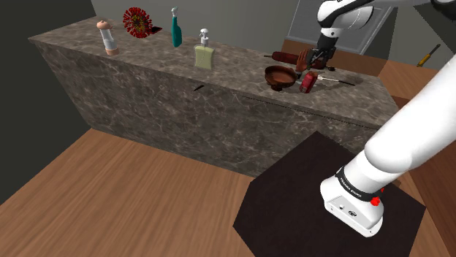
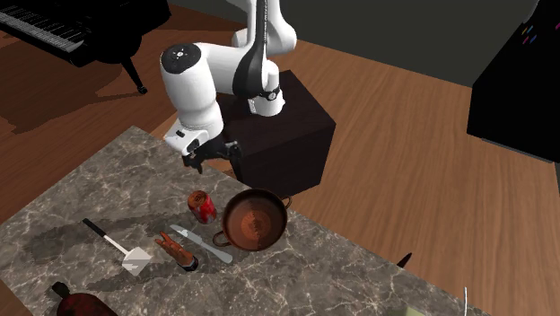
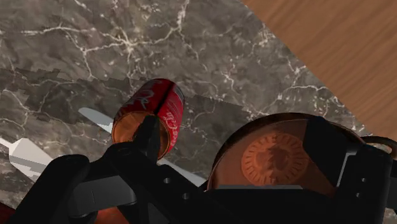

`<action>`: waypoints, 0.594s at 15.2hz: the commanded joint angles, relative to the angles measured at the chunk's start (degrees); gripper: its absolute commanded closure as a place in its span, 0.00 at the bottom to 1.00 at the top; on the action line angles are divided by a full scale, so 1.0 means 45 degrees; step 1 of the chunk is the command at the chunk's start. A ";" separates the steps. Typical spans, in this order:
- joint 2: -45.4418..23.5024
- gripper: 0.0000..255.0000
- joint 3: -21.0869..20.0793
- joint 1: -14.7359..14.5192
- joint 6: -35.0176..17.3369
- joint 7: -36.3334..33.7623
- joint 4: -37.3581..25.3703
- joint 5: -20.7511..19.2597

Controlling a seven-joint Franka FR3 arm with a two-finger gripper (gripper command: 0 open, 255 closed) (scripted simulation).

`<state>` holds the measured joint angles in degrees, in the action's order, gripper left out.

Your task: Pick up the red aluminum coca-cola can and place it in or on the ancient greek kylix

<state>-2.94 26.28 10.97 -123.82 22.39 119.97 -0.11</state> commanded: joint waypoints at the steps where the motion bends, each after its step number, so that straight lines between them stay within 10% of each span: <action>1: -0.0931 0.00 0.0154 0.0248 -0.0178 0.0520 -0.0580 0.0571; 9: -0.3914 0.00 0.0110 0.1455 -0.0576 0.1976 -0.2592 0.2332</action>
<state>-19.92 26.84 17.14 -126.03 30.82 108.47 9.96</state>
